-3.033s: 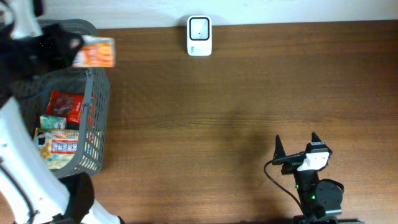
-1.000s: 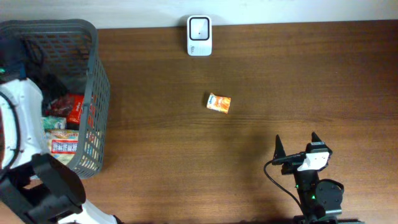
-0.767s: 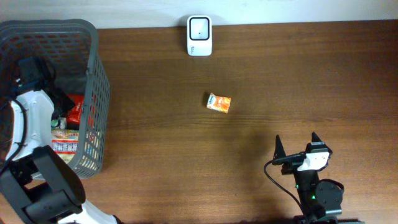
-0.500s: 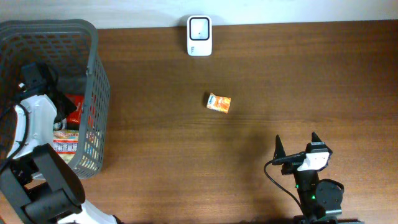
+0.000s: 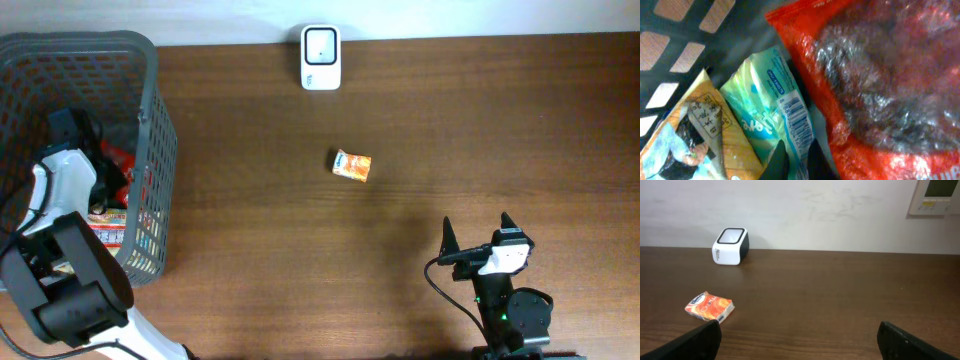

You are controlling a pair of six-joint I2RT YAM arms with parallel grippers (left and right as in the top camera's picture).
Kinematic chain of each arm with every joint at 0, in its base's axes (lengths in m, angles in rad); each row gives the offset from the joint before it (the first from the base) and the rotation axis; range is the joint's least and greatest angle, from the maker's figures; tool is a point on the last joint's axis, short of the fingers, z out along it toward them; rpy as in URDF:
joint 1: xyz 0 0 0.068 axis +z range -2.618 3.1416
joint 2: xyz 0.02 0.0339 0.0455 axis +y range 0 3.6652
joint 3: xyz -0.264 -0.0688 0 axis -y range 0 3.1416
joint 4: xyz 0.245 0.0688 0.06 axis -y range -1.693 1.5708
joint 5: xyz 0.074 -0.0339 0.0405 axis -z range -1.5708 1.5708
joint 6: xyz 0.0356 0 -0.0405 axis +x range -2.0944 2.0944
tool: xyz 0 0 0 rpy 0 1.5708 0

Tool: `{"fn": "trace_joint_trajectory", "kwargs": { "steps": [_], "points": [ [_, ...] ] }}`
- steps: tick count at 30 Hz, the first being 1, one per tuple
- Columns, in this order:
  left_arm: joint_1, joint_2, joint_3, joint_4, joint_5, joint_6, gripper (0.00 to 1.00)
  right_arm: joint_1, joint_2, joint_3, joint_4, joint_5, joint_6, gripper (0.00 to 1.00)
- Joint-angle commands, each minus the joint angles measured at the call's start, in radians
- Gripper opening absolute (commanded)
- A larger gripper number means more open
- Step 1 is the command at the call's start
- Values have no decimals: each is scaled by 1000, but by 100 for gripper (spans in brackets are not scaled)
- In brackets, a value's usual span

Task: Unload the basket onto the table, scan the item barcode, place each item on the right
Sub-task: 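Grasp the green-white tissue pack in the basket and place it on table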

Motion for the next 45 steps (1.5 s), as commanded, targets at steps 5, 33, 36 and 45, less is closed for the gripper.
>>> {"fn": "trace_joint_trajectory", "kwargs": {
  "steps": [5, 33, 36, 45],
  "points": [
    [4, -238, 283, -173, 138, 4, 0, -2, -6, -9, -2, 5, 11, 98],
    [-964, 156, 290, -70, 327, 101, 24, -2, -6, -9, -2, 5, 12, 98],
    [-983, 192, 292, -18, 318, 108, 82, -2, -6, -9, -2, 5, 11, 98],
    [-763, 178, 1140, -621, 227, 108, 99, -2, -6, -9, -2, 5, 12, 98]
  ]
}}
